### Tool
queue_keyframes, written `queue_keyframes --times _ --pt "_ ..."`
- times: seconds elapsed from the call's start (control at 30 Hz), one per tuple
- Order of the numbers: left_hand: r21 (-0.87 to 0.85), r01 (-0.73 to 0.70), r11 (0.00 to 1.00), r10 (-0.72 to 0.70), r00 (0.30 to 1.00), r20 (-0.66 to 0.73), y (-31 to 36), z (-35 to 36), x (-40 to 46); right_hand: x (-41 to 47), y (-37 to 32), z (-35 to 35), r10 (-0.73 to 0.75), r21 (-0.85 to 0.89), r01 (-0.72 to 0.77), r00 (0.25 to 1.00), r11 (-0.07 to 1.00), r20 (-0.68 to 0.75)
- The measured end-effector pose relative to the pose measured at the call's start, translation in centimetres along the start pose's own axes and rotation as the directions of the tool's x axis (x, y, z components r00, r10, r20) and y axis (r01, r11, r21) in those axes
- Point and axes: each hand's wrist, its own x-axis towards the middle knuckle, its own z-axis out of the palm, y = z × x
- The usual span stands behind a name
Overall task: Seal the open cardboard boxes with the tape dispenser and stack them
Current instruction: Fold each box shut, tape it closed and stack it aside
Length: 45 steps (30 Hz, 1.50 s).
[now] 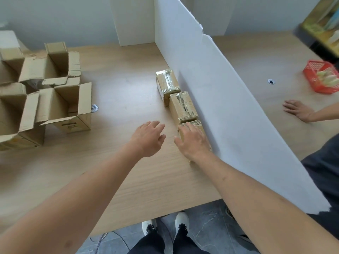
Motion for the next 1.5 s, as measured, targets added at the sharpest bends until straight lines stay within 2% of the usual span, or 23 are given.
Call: queue_keyframes --times 0.13,0.33,0.5,0.7,0.93,1.2,1.5 --pt "0.025 0.0 1.0 0.001 0.999 -0.054 -0.5 -3.0 -2.5 -1.4 -2.7 -3.4 -0.083 -0.017 0.082 0.996 0.996 -0.032" --pt "0.054 0.099 0.994 -0.089 0.982 -0.164 -0.9 -7.5 -7.1 -3.1 -6.7 -8.3 -0.251 -0.098 0.247 0.968 0.964 -0.029" --pt "0.047 0.219 0.975 -0.195 0.935 -0.294 -0.9 -10.5 -12.5 -4.6 -9.8 -11.2 -0.428 -0.148 0.418 0.903 0.896 -0.042" --pt "-0.027 0.371 0.928 -0.357 0.869 -0.344 -1.2 -12.1 -20.0 -7.4 -14.5 -12.0 -0.601 -0.148 0.593 0.799 0.792 -0.016" --pt "-0.114 0.512 0.851 -0.512 0.763 -0.394 -4.3 -12.0 -29.3 -11.9 -22.0 -10.9 -0.763 -0.132 0.756 0.647 0.641 -0.003" --pt "-0.168 0.605 0.779 -0.613 0.676 -0.408 -11.9 -10.4 -37.4 -15.4 -32.7 -6.2 -0.828 -0.151 0.821 0.56 0.55 0.029" --pt "-0.142 0.616 0.775 -0.622 0.702 -0.346 -26.4 -8.9 -48.0 -18.7 -48.4 3.2 -0.826 -0.081 0.825 0.563 0.559 0.041"
